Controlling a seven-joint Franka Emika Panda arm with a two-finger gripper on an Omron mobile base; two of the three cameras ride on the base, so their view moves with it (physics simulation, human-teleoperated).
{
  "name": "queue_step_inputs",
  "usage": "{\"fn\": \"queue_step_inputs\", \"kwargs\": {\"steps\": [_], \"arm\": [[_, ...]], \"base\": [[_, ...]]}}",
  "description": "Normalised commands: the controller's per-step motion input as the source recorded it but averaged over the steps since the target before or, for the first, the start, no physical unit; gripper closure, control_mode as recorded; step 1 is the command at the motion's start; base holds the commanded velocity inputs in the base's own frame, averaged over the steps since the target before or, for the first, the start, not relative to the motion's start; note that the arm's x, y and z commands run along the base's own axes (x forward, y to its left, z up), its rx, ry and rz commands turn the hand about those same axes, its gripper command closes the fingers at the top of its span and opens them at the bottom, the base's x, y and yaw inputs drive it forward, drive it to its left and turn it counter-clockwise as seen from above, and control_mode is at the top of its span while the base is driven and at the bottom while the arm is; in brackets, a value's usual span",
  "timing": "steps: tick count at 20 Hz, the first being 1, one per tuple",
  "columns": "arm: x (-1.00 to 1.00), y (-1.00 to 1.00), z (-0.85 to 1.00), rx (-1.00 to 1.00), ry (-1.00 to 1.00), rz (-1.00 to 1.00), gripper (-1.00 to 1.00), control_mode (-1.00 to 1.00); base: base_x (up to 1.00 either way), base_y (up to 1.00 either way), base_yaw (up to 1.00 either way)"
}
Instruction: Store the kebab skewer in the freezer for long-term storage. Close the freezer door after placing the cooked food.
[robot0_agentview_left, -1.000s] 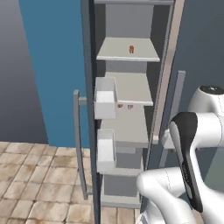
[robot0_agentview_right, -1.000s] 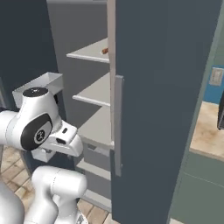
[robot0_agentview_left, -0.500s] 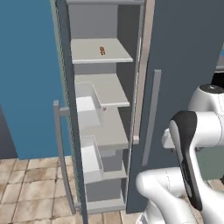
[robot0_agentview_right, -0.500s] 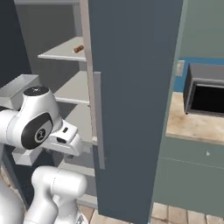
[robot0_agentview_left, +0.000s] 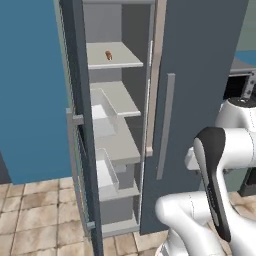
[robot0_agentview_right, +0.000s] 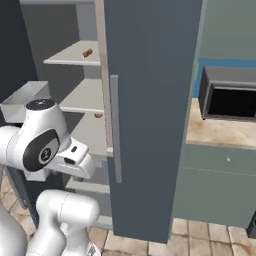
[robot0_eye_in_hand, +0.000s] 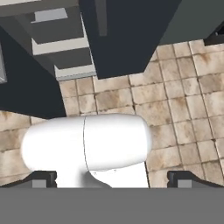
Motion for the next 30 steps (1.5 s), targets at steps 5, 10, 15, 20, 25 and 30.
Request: {"fn": "queue_step_inputs", "kwargs": {"steps": [5,10,15,20,25,30], "arm": [[0.0,0.0,0.0,0.0,0.0,0.0,-1.0,1.0],[0.0,0.0,0.0,0.0,0.0,0.0,-1.0,1.0],[0.0,0.0,0.0,0.0,0.0,0.0,-1.0,1.0],[0.0,0.0,0.0,0.0,0.0,0.0,-1.0,1.0],[0.0,0.0,0.0,0.0,0.0,0.0,-1.0,1.0],[0.0,0.0,0.0,0.0,0.0,0.0,-1.0,1.0]], "base": [[-0.28,0.49,-0.06],[-0.2,0.49,0.0],[-0.19,0.45,0.0],[-0.08,0.1,0.04],[0.0,0.0,0.12],[-0.07,0.0,0.13]]}}
